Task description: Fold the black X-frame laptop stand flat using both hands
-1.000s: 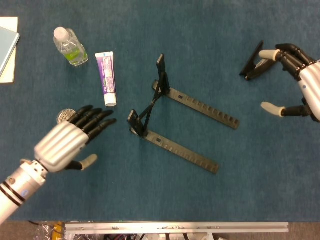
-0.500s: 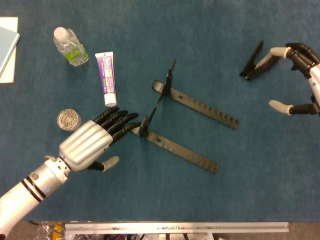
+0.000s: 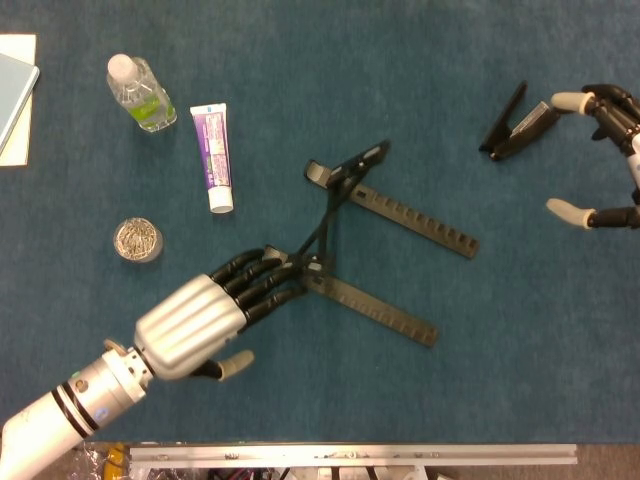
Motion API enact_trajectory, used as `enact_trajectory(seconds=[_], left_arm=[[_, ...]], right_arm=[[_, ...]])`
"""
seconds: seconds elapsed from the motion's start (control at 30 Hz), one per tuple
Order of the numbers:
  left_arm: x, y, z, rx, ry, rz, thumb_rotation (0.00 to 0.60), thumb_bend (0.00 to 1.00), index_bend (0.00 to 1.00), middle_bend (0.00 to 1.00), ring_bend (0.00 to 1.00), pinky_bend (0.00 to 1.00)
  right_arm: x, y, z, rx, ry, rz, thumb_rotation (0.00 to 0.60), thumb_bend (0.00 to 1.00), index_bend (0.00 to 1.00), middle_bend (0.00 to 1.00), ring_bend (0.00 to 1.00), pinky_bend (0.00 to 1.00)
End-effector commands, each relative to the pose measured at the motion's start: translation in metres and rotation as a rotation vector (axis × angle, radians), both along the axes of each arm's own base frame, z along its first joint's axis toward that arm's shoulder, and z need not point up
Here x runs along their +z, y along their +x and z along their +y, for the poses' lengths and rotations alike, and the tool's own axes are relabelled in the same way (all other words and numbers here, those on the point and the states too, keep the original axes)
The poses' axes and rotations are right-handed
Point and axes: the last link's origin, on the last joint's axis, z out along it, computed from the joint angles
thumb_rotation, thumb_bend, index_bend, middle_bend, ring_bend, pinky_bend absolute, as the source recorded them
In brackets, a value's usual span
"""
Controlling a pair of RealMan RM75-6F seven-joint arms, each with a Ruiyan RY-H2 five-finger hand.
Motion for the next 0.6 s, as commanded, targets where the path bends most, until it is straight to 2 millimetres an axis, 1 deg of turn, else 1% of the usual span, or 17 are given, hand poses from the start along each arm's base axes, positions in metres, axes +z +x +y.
enact_trajectory(seconds=[0.03, 0.2, 0.33, 0.47, 0.6], left_arm=[[0.000, 0.002, -0.001, -0.010, -0.001, 0.001, 0.600, 0.34, 0.01, 0.03, 0.00, 0.00], [0.000, 0.000, 0.008, 0.012, 0.020, 0.009, 0.600, 0.34, 0.01, 0.03, 0.00, 0.00], [-0.001, -0.005, 0.016, 0.028, 0.035, 0.027, 0.600, 0.34, 0.00, 0.03, 0.00, 0.00], [-0.005, -0.010, 0.024, 0.025, 0.045, 0.061, 0.600, 0.34, 0.01, 0.03, 0.00, 0.00], [-0.011, -0.012, 0.032, 0.006, 0.055, 0.106, 0.600, 0.34, 0.01, 0.02, 0.00, 0.00]], right_arm=[[0.001, -0.002, 0.000, -0.005, -0.001, -0.004, 0.600, 0.07, 0.21, 0.29, 0.16, 0.40], [0.004, -0.004, 0.001, -0.009, -0.003, -0.004, 0.600, 0.08, 0.21, 0.29, 0.16, 0.40], [0.001, -0.007, -0.001, -0.027, 0.011, 0.016, 0.600, 0.07, 0.21, 0.29, 0.16, 0.40], [-0.006, -0.006, -0.004, -0.018, 0.041, 0.061, 0.600, 0.07, 0.21, 0.29, 0.16, 0.40], [-0.016, -0.001, -0.010, 0.020, 0.056, 0.156, 0.600, 0.08, 0.21, 0.29, 0.16, 0.40]])
